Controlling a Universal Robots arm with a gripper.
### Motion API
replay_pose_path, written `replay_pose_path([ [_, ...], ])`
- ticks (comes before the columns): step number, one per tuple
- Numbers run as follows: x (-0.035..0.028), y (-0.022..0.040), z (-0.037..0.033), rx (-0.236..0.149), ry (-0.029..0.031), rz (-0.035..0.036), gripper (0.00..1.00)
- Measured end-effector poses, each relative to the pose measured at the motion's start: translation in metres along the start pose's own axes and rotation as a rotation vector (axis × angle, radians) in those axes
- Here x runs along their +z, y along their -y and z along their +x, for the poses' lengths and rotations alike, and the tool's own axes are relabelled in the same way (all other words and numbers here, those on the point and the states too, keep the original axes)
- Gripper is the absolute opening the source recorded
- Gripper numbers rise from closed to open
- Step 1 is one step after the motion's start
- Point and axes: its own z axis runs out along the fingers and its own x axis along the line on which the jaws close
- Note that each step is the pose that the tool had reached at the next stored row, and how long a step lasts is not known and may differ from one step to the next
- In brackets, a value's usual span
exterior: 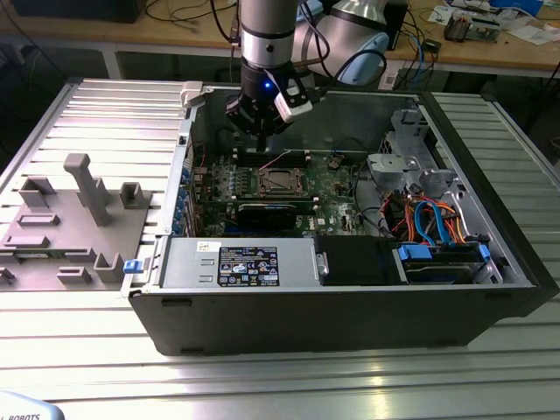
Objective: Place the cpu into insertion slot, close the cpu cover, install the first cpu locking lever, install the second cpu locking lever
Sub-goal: 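Install the first cpu locking lever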
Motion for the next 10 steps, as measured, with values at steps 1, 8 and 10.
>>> replay_pose_path([
  [1,0.0003,0.0000,0.0000,0.000,0.0000,0.0000,0.11],
  [8,0.0013,0.0001,0.0000,0.000,0.0000,-0.0001,0.11],
  [10,0.0016,0.0001,0.0000,0.000,0.0000,0.0000,0.11],
])
